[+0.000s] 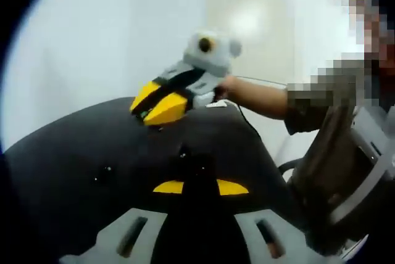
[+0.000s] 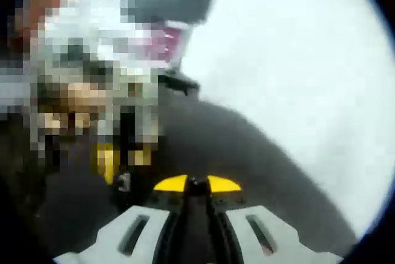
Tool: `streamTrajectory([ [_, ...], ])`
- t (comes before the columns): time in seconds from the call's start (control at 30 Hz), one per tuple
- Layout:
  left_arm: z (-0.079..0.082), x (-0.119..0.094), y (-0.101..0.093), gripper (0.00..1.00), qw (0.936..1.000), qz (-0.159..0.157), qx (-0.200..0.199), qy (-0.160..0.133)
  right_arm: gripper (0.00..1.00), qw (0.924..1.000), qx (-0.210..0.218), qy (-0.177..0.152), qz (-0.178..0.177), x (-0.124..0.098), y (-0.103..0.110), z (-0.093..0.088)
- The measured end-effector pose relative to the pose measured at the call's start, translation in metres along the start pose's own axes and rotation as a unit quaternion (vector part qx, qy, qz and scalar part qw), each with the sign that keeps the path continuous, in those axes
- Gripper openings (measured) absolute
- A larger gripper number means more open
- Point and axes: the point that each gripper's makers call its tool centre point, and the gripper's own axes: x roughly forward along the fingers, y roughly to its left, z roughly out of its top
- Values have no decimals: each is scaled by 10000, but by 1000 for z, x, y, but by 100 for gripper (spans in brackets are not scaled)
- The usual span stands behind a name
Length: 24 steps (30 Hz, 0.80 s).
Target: Pick up three earphones and place each one into its charging case using tactile feedback, ensure that each earphone is properly inserted and securely positioned inside the case.
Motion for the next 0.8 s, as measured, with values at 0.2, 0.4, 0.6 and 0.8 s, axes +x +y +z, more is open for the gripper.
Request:
streamTrajectory([
  [0.2,-1,0,-1,14,10000,1,0,-13,13,9969,-742,-245,43,-14,22,20],
  [0.4,-2,-1,-1,14,10000,-21,-83,-27,13,9877,-1531,-216,-226,-12,35,27],
  [0.6,-2,-2,-1,14,9999,-24,-104,-31,13,9825,-1857,32,-143,-7,46,13],
  [0.8,-2,-3,-1,14,9999,-24,-132,-29,13,9808,-1944,53,-172,-6,46,11],
])
